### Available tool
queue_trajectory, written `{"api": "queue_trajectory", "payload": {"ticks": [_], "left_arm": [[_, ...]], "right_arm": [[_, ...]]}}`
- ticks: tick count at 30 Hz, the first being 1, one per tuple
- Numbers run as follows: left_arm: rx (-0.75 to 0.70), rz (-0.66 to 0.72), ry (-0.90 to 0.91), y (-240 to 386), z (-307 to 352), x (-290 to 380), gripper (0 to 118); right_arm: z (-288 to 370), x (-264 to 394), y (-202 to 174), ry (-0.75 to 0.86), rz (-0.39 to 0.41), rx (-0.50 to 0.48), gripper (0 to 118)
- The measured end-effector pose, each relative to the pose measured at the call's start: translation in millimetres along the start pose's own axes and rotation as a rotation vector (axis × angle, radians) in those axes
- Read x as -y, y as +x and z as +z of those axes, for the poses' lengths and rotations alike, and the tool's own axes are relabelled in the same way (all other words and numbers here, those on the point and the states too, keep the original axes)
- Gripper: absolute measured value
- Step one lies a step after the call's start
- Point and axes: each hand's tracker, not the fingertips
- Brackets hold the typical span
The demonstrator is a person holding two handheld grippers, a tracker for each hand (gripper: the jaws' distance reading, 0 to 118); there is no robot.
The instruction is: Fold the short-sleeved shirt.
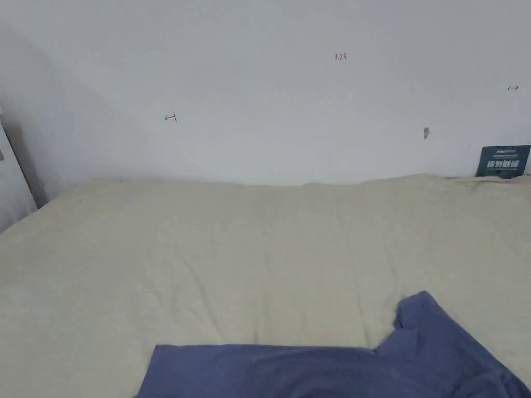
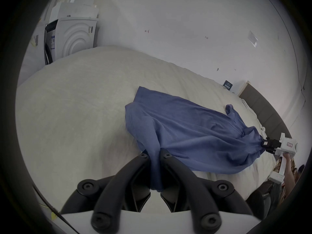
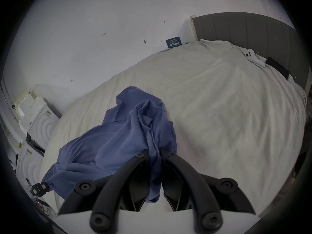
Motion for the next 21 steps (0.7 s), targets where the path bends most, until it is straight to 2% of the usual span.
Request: {"api": "queue_trajectory", "payload": {"ticks": [4,8,10,11,12,14,15,16,19,20,21], "left_arm": [[0.003,0.005,-0.044,-6,33,37,7],[-0.026,0.017,-0.113,-14,26,62,8],[-0.037,0.041,-0.127,-16,21,67,24],[-0.053,0.055,-0.124,-16,24,68,37],[-0.075,0.050,-0.108,-17,29,67,58],[-0.116,0.037,-0.025,-19,52,59,81],[-0.114,0.024,0.001,-19,62,53,93],[-0.100,0.005,0.049,-16,78,44,99],[-0.071,-0.067,0.164,1,115,16,100],[-0.053,-0.080,0.202,9,127,7,100],[-0.041,-0.084,0.233,15,135,0,100]], "right_arm": [[36,45,15,-0.042,-0.007,0.036,9],[31,76,31,-0.106,0.000,0.066,10],[27,80,34,-0.104,-0.013,0.063,13],[32,81,33,-0.097,-0.006,0.060,19],[41,80,31,-0.047,0.010,0.086,33],[71,73,21,0.067,0.080,0.137,44],[85,70,16,0.140,0.127,0.111,55],[102,65,10,0.208,0.178,0.075,67],[144,47,-9,0.311,0.240,-0.006,78],[156,42,-18,0.326,0.238,-0.039,85],[165,38,-26,0.327,0.235,-0.065,86]]}}
